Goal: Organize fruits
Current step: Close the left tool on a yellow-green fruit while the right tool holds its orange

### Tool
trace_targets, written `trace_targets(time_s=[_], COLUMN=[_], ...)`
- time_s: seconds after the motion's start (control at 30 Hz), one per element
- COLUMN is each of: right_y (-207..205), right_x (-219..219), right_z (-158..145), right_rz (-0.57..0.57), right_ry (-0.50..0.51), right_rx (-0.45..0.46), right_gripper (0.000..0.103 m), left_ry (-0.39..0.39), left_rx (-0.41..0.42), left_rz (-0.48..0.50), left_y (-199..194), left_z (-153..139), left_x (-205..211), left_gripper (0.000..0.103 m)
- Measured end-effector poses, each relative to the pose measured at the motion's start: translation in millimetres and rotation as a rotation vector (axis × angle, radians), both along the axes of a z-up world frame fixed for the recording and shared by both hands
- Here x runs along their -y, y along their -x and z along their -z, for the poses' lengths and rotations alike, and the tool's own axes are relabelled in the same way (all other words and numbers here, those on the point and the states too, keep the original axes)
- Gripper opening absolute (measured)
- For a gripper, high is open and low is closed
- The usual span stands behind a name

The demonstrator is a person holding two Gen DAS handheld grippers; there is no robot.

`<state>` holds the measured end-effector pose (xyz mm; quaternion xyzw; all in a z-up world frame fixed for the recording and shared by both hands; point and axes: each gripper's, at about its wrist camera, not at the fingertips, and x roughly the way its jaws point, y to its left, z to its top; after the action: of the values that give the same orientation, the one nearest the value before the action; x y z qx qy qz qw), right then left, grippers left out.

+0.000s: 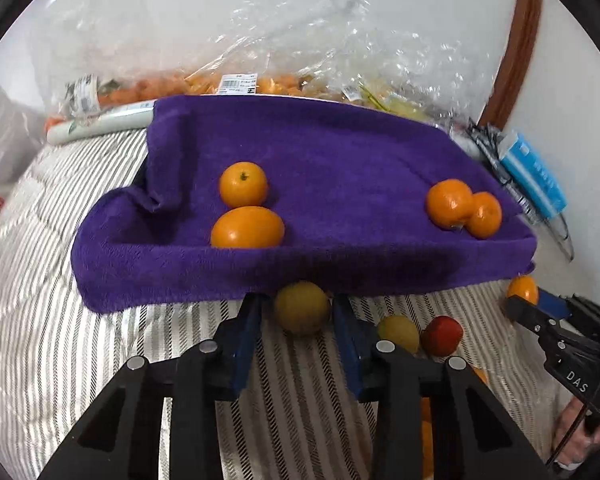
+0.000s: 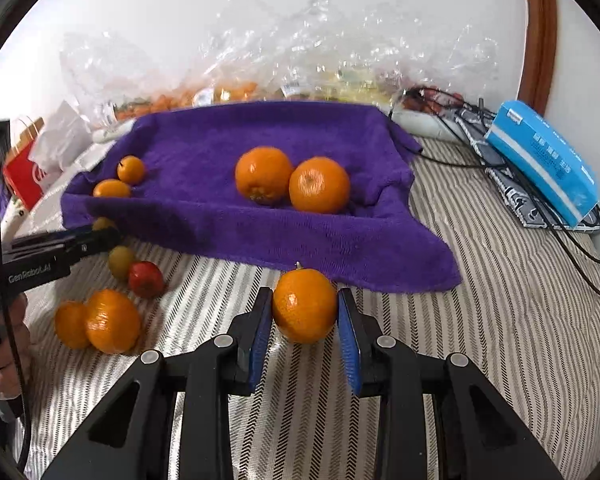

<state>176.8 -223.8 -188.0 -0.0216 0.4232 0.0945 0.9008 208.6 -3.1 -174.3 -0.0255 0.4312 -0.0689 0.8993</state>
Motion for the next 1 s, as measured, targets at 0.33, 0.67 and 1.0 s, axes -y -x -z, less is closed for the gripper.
trace_targets(time_s=[0.33,0.67,1.0], right_y=[-3,-5,-10], right_x=[-1,4,3], right_z=[6,6,5], right_rz=[-0.003,0.008,0.033], right_ry=[0.010,-0.054,-0.042], right_rx=[-0.030,-0.037,-0.036], right_gripper=[0.034,0.042,0.032], left_ry=[0.012,0.055,0.128], left_rx=[-0.001,-0.003,0.025], left_rz=[0.000,-0.006,0.007], left_y=[1,0,5], left_z=[-1,-1,-5], left_x=[-2,-7,-14], left_gripper=[0.032,0.032,0.027])
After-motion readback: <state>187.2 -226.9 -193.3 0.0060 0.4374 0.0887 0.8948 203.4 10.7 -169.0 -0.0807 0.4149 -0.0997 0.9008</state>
